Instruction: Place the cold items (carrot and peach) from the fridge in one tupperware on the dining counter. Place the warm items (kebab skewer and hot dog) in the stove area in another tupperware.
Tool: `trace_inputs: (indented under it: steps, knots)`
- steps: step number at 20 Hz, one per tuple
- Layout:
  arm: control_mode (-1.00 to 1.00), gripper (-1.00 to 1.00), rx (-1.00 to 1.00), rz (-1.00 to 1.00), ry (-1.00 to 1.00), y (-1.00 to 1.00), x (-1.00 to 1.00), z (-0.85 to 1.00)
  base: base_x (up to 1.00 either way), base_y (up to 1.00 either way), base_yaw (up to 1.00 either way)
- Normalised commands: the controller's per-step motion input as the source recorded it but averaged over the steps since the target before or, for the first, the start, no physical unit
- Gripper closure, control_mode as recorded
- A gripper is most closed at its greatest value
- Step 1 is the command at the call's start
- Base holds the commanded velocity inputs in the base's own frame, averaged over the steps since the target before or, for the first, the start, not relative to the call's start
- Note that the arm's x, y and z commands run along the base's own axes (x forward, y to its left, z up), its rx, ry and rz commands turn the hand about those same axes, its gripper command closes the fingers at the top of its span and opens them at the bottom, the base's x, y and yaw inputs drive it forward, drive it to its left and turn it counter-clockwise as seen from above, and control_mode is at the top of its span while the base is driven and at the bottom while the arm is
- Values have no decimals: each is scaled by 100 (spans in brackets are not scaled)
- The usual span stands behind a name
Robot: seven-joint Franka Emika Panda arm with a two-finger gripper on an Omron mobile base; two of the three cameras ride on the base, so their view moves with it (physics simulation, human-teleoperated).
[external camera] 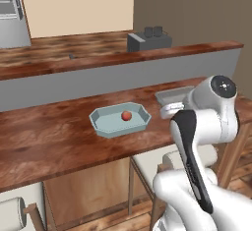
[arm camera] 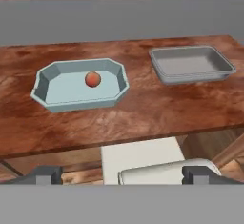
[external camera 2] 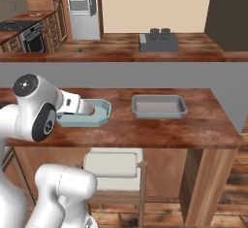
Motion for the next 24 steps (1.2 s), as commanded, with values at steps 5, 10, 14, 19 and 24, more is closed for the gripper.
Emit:
trace_inputs:
  steps: [5, 10, 14, 19, 24]
  knots:
    - [-100, -100, 1, -6, 14, -61, -16, -93, 0, 0, 0]
    - [-100, -100, 1, 0, 6, 2, -2, -35, 0, 0, 0]
    - [-100, -100, -19, 0, 23, 69, 21, -10, 0, 0, 0]
    - [-100, -100, -20, 0, 21, 66, 20, -3, 0, 0, 0]
    - [100, -100, -8, 0, 6, 26, 1, -2, -8, 11, -1]
